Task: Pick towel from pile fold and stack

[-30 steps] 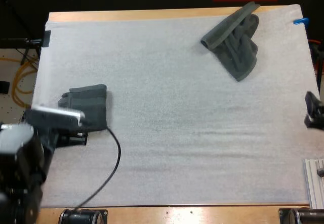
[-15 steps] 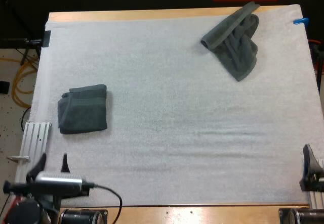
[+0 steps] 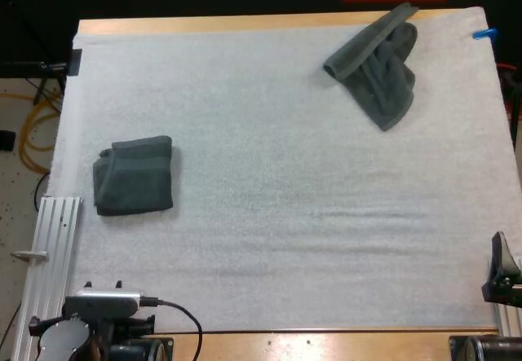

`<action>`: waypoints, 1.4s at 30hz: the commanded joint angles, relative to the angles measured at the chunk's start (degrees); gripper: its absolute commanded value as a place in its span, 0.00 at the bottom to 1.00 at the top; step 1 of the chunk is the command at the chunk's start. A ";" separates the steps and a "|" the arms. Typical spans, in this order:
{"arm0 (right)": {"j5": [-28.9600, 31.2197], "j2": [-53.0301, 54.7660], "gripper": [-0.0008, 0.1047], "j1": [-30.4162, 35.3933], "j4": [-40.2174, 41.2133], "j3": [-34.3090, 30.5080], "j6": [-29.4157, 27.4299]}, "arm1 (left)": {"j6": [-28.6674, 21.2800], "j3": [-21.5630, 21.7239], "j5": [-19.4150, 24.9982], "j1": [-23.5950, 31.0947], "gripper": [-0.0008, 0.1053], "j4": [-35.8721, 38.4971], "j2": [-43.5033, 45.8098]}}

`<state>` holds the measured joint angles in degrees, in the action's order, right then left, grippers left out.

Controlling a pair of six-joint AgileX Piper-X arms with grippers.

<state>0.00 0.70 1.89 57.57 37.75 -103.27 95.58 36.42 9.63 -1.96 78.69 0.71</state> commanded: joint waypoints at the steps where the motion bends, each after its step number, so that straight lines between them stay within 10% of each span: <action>1: 0.00 2.38 0.84 0.13 -0.84 -0.16 0.05 | 0.85 -0.05 0.77 -0.11 0.40 -2.59 8.02; 12: -4.15 2.28 0.84 0.13 -0.14 -3.96 -1.08 | -1.13 -5.21 0.48 -0.11 0.40 -21.73 7.90; 42: -3.80 2.28 0.84 0.13 2.68 -7.01 -0.95 | -1.13 -8.75 -1.38 -0.11 0.40 -23.79 7.90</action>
<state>-3.53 0.70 1.89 60.66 30.70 -104.04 94.26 27.41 8.40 -1.96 55.93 0.71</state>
